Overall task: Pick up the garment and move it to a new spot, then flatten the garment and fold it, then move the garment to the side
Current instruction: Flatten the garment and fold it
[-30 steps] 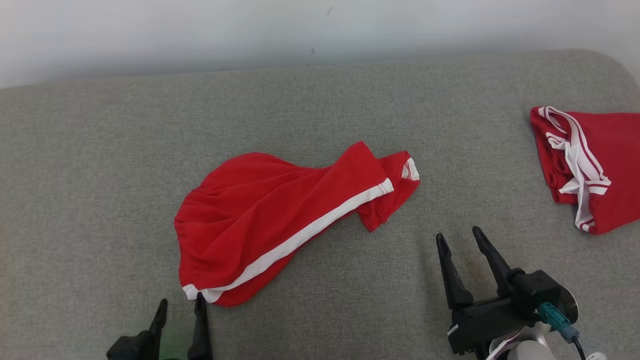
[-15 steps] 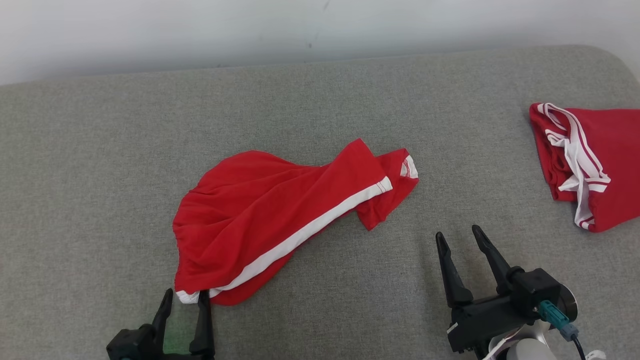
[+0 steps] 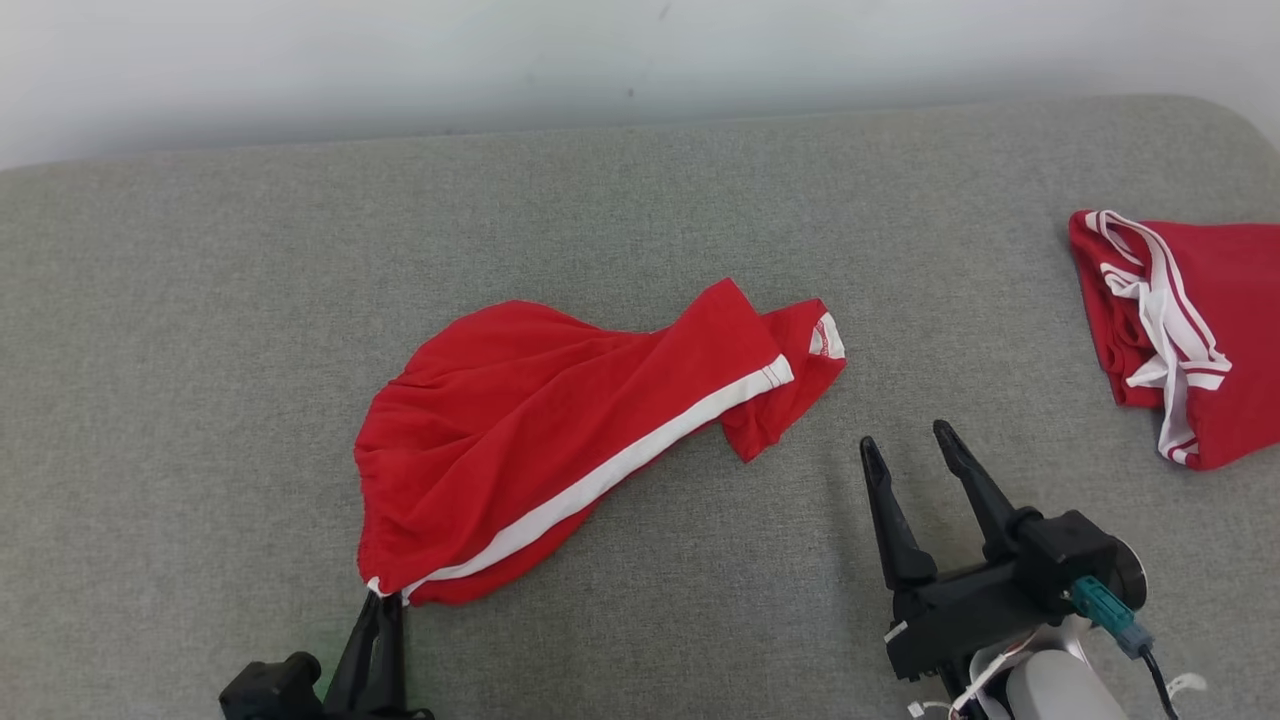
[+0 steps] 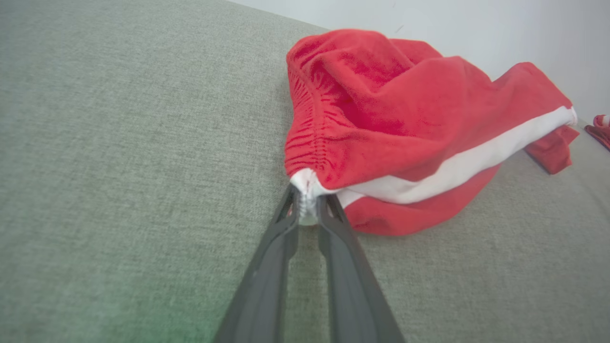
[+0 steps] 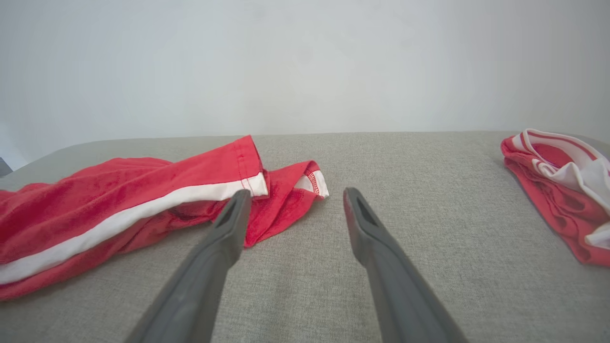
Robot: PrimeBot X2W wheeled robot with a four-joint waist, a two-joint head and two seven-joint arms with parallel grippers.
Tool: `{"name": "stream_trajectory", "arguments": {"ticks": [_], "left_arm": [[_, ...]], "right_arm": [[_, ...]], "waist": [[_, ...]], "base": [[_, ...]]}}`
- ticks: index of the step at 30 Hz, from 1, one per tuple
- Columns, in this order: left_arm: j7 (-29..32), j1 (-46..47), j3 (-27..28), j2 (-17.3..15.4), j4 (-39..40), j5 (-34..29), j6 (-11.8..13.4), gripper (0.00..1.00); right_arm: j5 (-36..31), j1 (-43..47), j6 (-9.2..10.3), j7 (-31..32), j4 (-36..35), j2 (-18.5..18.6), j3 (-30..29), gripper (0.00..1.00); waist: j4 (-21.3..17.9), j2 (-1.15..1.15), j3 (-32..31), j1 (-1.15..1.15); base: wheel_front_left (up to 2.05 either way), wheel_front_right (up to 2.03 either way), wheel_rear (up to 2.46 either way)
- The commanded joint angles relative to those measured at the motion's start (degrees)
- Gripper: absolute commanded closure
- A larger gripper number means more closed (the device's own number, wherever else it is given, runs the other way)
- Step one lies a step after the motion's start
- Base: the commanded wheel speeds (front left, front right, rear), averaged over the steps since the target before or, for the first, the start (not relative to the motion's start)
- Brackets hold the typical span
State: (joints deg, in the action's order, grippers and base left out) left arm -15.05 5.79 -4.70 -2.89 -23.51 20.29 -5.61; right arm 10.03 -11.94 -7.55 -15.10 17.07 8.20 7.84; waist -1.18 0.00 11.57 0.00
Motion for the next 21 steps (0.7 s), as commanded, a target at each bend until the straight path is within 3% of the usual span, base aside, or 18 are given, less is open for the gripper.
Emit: {"name": "stream_trajectory", "arguments": {"ticks": [1, 6, 11, 21], "left_arm": [[-0.2, 0.2, 0.0, 0.0, 0.1, -0.3, -0.2, 1.0], [-0.2, 0.0, 0.0, 0.0, 0.5, -1.4, -0.3, 1.0], [-0.2, 0.4, -0.5, 0.0, 1.3, -2.1, 0.2, 1.0], [-0.2, 1.7, -2.1, 0.0, 2.6, -1.5, 1.0, 1.0]], "right_arm": [[0.1, -0.5, 0.16, 0.0, -0.1, 0.2, 0.4, 0.0], [1.3, -4.0, 0.16, 0.0, 2.2, 1.5, 3.3, 0.0], [2.7, -11.8, 0.16, 0.8, 10.3, 4.4, 9.2, 0.0], [6.7, -20.0, 0.16, 0.9, 19.1, 5.9, 16.4, 0.0]], "waist": [[0.1, 0.0, 0.0, 0.0], [1.0, 0.0, 0.0, 0.0], [2.4, 0.0, 1.0, 0.0], [4.0, 0.0, 3.2, 0.0]], "base": [[0.0, 0.0, 0.0], [0.0, 0.0, 0.0], [0.0, 0.0, 0.0], [0.0, 0.0, 0.0]]}}
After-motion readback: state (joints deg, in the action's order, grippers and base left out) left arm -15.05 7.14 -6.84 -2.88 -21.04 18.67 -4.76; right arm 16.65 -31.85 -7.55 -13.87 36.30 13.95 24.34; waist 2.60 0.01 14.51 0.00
